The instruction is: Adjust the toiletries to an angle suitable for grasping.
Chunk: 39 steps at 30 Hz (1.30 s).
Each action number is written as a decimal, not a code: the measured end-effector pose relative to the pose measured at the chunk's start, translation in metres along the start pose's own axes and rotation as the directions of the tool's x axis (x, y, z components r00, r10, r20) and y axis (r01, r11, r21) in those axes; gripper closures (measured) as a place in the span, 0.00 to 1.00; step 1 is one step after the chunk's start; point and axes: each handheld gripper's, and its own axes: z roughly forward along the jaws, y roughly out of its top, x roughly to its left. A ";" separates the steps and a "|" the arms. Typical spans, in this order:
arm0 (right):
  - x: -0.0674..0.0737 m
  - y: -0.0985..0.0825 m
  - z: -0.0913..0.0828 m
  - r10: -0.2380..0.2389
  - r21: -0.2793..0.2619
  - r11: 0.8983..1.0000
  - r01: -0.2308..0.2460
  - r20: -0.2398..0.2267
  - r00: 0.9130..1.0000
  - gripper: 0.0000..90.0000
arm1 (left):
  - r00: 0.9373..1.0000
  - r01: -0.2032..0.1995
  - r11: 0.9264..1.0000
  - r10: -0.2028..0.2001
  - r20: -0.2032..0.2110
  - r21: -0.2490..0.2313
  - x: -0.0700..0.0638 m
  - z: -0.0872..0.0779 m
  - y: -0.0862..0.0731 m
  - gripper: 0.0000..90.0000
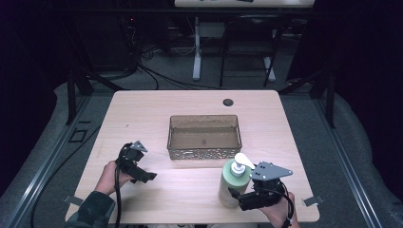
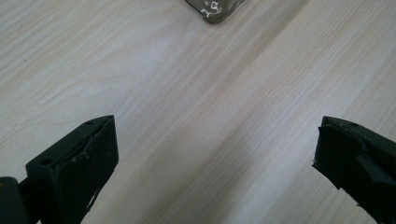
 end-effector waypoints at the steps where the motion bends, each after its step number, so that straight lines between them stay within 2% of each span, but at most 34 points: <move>1: 0.000 0.000 0.001 -0.003 -0.006 1.000 0.003 0.003 1.000 0.05 | 1.000 0.000 1.000 0.000 0.000 0.000 0.000 0.000 0.000 0.00; 8: 0.005 0.000 0.003 -0.016 -0.064 0.998 0.018 0.024 1.000 0.12 | 1.000 -0.001 1.000 0.001 0.001 0.001 0.000 0.000 0.000 0.00; 21: 0.000 -0.001 0.002 -0.006 -0.072 0.997 0.008 0.031 1.000 0.12 | 1.000 0.001 1.000 -0.001 0.002 -0.002 0.000 -0.001 0.000 0.00; 39: -0.032 -0.004 -0.001 0.007 -0.058 0.998 -0.004 0.054 0.999 0.12 | 1.000 0.002 1.000 -0.002 0.004 -0.002 0.000 -0.001 -0.001 0.00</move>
